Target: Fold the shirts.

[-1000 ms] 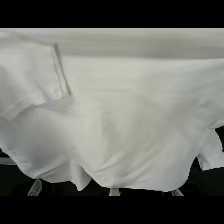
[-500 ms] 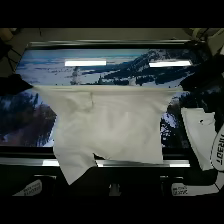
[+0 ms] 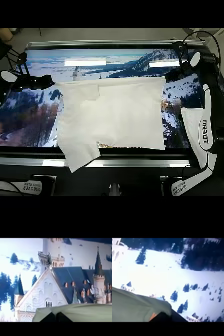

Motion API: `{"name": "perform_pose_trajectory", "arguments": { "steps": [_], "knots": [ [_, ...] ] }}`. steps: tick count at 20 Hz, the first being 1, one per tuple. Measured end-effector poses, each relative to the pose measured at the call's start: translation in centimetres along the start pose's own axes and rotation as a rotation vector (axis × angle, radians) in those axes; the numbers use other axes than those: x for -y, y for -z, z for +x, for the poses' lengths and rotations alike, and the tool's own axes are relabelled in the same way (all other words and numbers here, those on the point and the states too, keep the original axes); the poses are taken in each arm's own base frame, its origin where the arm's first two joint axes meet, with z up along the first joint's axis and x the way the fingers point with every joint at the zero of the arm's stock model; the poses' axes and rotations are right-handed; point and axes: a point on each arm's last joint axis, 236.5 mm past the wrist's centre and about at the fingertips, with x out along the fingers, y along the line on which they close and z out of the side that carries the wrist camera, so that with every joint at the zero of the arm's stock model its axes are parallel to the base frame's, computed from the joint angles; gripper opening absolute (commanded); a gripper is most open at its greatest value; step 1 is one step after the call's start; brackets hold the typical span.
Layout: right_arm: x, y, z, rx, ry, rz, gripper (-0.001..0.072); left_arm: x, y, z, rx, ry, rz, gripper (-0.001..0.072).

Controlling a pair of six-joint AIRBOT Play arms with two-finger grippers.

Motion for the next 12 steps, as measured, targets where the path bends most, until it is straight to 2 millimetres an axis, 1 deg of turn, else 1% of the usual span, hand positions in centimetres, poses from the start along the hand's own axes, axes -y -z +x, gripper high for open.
{"name": "perform_pose_trajectory", "arguments": {
  "steps": [2, 4, 5, 7, 8, 9, 12],
  "knots": [
    [0.1, 0.1, 1.1, 0.000, 0.002, 0.018, 0.0021, 0.3, 0.0, 1.3, 0.002, 0.001, 0.000, 0.0024],
    [-0.3, 0.8, 1.5, -0.026, -0.012, 0.022, 0.0021, 0.7, 0.2, 1.9, -0.007, 0.008, -0.001, 0.0025],
    [-0.5, 1.2, 1.4, -0.046, -0.023, 0.017, 0.0021, 0.9, 0.3, 1.8, -0.018, 0.012, 0.000, 0.0025],
    [-1.4, 2.7, 0.3, -0.114, -0.061, -0.014, 0.0021, 1.3, 0.8, 0.9, -0.054, 0.023, 0.002, 0.0025],
    [-2.0, 4.0, -0.4, -0.169, -0.091, -0.034, 0.0021, 1.3, 1.5, 0.4, -0.089, 0.024, 0.009, 0.0024],
    [-2.7, 5.3, -0.8, -0.224, -0.121, -0.047, 0.0021, 1.1, 2.7, -0.1, -0.139, 0.014, 0.017, 0.0024],
    [-4.7, 9.3, -1.5, -0.371, -0.209, -0.069, 0.0021, -0.3, 7.5, -0.7, -0.319, -0.033, 0.006, 0.0025]
  ]
}}
